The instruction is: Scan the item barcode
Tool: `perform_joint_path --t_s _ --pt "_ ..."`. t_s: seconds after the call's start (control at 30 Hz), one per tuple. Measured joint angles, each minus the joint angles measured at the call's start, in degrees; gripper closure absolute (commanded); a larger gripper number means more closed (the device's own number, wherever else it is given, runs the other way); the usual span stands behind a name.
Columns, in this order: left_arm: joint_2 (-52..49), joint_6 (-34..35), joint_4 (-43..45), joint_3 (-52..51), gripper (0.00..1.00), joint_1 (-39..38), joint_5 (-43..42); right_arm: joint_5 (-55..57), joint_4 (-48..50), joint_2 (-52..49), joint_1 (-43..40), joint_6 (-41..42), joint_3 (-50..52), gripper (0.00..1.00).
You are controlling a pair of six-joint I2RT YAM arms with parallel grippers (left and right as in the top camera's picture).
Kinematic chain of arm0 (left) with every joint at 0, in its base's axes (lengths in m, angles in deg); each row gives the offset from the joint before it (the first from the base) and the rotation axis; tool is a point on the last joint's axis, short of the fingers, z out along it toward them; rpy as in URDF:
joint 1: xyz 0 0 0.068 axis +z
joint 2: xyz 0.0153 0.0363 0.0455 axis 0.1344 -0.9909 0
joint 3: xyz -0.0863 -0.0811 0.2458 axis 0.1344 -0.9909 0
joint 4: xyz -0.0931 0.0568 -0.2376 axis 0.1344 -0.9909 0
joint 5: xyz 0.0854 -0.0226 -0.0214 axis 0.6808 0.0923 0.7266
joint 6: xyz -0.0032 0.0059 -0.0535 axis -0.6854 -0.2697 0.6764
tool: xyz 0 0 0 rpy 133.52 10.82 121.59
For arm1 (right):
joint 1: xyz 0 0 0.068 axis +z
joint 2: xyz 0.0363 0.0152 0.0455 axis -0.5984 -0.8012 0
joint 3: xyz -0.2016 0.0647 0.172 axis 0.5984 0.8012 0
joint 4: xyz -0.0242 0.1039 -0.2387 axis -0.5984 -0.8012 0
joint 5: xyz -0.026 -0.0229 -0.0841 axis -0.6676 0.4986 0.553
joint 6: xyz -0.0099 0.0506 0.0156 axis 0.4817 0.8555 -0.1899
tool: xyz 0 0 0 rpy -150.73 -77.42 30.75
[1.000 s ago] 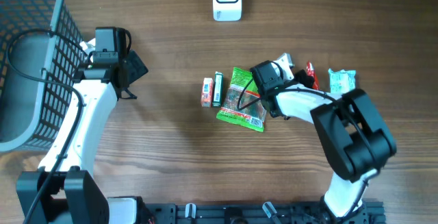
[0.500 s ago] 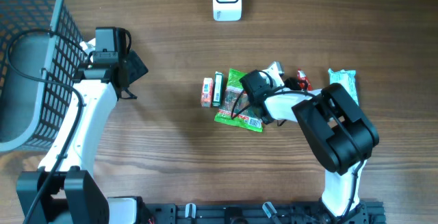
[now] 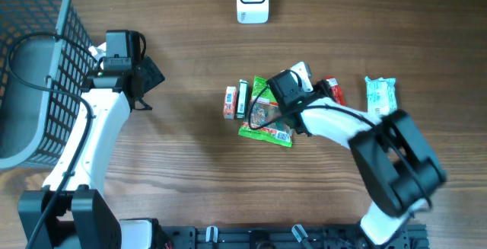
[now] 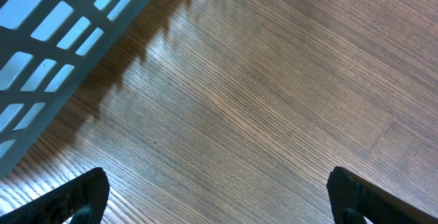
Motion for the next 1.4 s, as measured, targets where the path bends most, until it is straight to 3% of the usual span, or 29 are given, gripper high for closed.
perform_joint_path --t_s 0.1,0.17,0.3,0.5,1.0,1.4 --pt "0.00 0.00 0.00 0.00 0.00 0.00 0.00 -9.99 -2.21 8.04 -0.92 1.95 0.44 0.76" --pt "0.00 0.00 0.02 0.00 0.00 0.00 0.00 -16.17 -3.39 13.64 -3.43 2.91 0.39 0.83" --pt "0.00 0.00 0.02 0.00 0.00 0.00 0.00 -29.86 -9.16 19.74 -13.25 5.95 0.28 0.84" --pt "0.00 0.00 0.00 0.00 0.00 0.00 -0.02 -40.76 -14.53 17.11 -24.61 11.85 0.44 0.83" --pt "0.00 0.00 0.00 0.00 0.00 0.00 -0.02 -51.54 -13.33 11.30 -25.05 15.17 4.52 0.87" --pt "0.00 0.00 0.00 0.00 0.00 0.00 0.00 -53.00 -21.75 16.70 -27.91 13.14 -2.64 0.89"
